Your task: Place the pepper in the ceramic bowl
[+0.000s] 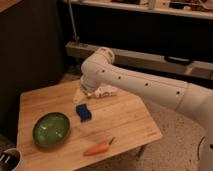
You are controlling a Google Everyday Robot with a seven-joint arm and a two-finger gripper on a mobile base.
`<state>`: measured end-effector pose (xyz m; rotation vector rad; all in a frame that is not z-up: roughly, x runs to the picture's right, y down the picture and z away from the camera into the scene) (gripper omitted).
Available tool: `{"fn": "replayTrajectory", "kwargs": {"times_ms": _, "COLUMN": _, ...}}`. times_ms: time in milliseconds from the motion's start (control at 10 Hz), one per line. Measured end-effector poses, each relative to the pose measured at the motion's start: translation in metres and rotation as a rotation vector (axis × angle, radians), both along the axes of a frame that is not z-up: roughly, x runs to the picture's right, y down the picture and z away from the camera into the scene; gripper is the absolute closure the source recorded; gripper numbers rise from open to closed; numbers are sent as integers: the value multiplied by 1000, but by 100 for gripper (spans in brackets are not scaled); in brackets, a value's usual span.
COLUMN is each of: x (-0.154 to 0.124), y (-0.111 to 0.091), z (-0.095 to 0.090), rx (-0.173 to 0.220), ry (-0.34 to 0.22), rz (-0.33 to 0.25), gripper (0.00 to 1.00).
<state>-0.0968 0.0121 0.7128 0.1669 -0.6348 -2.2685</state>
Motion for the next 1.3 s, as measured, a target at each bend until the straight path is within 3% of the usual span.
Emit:
{"fn": "replayTrajectory", "kwargs": {"times_ms": 900, "x": 0, "y": 0, "z": 1, "rx": 1, "ry": -2, "rz": -5, "gripper": 20}}
{"fn": "replayTrajectory", "kwargs": {"times_ms": 1100, "x": 2, "y": 9, "z": -2, "rx": 66, "ry": -72, "rz": -46, "gripper": 20}}
{"fn": "replayTrajectory", "kwargs": {"times_ms": 1300, "x": 12, "y": 27, "z": -19, "rx": 100, "ry": -130, "rz": -44, "gripper": 20}}
